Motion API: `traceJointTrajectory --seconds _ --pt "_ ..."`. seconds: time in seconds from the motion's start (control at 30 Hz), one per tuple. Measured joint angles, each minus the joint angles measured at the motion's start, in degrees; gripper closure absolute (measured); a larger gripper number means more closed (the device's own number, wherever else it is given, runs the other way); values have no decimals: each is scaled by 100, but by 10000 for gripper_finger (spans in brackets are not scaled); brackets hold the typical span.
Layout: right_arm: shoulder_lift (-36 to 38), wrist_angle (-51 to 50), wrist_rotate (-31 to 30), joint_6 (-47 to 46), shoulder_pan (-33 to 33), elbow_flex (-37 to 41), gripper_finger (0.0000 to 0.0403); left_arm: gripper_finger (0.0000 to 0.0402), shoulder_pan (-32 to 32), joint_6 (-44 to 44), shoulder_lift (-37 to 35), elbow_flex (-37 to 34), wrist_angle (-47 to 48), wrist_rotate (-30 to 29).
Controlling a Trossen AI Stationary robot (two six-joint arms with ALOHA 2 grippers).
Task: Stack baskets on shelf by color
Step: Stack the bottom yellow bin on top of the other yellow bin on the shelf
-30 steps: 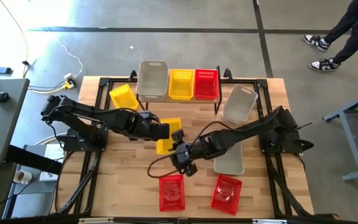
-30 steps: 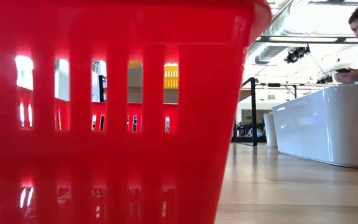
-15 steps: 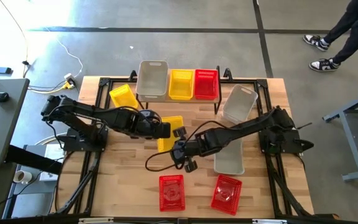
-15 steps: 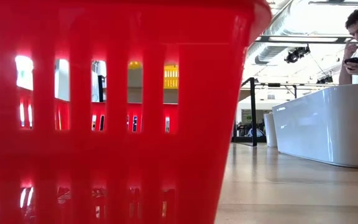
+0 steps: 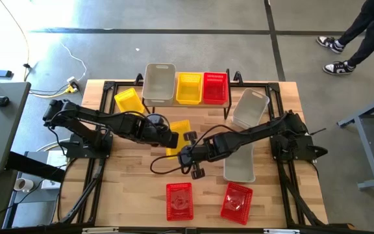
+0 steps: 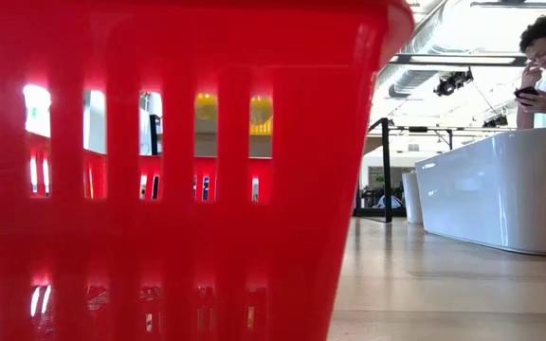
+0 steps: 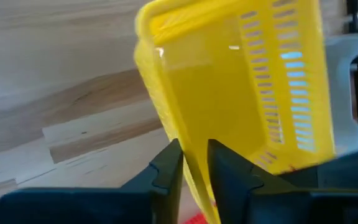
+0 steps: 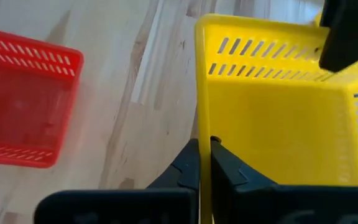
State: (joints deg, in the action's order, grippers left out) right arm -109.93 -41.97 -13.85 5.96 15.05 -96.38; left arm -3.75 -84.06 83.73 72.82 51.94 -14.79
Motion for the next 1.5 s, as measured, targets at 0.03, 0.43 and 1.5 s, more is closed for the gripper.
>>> traceJointTrajectory --seconds 0.03,0.43,1.5 --pt "0 -12 0 -90 4 0 402 324 0 91 -21 0 -1 35" --pt "18 -581 67 -1145 150 2 403 267 251 1692 -385 4 68 283" --pt "980 249 -421 -1717 -332 2 403 277 1112 5376 -2340 2 146 1"
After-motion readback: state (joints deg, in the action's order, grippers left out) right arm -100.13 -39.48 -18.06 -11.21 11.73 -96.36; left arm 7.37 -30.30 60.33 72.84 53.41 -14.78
